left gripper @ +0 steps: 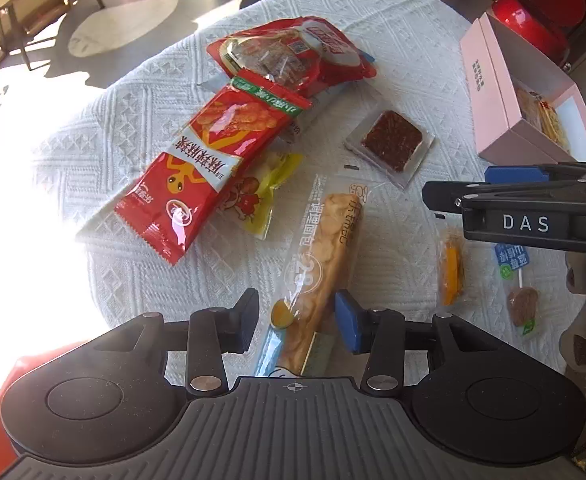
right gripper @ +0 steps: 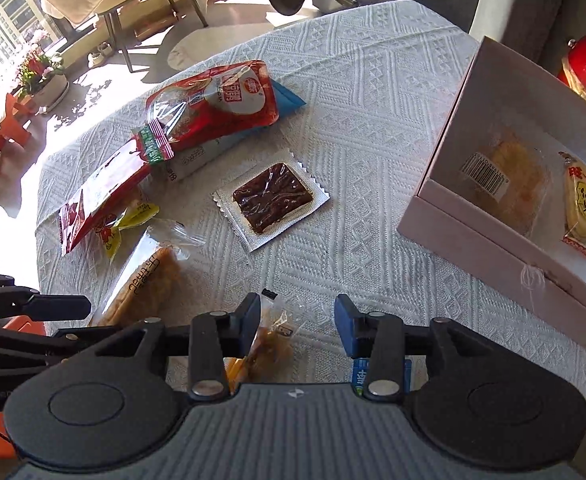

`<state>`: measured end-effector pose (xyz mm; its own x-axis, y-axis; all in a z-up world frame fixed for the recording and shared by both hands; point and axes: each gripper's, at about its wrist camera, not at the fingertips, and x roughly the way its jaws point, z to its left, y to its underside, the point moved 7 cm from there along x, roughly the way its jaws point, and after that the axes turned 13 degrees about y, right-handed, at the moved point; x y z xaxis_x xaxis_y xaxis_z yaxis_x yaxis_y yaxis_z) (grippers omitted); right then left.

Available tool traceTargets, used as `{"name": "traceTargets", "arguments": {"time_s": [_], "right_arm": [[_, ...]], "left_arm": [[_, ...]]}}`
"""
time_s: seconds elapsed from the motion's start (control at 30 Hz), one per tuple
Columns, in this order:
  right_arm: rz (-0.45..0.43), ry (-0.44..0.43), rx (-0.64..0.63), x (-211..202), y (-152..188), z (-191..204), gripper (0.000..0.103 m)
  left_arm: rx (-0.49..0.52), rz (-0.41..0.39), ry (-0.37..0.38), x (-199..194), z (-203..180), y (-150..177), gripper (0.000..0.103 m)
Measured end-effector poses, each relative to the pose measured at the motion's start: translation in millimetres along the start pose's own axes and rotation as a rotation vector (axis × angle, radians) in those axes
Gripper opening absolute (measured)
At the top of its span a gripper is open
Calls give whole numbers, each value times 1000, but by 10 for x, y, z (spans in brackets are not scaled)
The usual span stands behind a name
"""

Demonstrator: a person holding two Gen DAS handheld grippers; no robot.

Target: Organize snacks

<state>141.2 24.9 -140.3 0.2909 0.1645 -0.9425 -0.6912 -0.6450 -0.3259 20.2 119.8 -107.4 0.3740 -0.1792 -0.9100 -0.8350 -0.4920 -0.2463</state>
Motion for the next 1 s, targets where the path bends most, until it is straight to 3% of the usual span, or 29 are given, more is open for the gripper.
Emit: {"name": "traceTargets", "arguments": {"time_s": [0.07,0.2,0.27,0.3,0.4,0.43,0.47,0.5,0.53,0.57,0.77,0.87,0.93,1.0], "right_arm": [[-40,14,-15,67,-184,99,73],[-59,55,-105,360,-474,312,74],[-13,67,-166,527,-506,414,74],[-30,67,-167,509,-526,418,79],[-34,66,-198,475,-491,422,75],[-43,68,-202,434,-479,410,70],[-44,75,-208,387,-453,395,57],[-31,71,-208,310,-409,367,19],[-10,56,-207,273,-369,345,5],[5,37,-195,232,-313,282,3],[62,25,-138,21,146,-34,3],[58,82,-99,-42,335,-214,4],[78,95,-48,-64,436,-336,8],[88,101,-1,-91,504,-439,32]], "left_arm": [[-3,10,4,9,7,3,48],[11,27,-1,33,-40,32,47],[9,33,1,46,-58,57,47],[9,34,1,55,-63,69,47],[5,32,2,60,-65,95,46],[5,30,3,58,-64,96,46],[5,29,3,55,-65,96,46],[5,28,4,56,-61,95,46],[6,27,4,54,-59,94,46],[8,27,3,55,-61,90,45],[38,18,6,45,-129,30,44],[69,-29,70,4,-240,-76,44],[136,-49,135,-3,-372,-201,44],[274,-50,164,40,-538,-366,44]]}}
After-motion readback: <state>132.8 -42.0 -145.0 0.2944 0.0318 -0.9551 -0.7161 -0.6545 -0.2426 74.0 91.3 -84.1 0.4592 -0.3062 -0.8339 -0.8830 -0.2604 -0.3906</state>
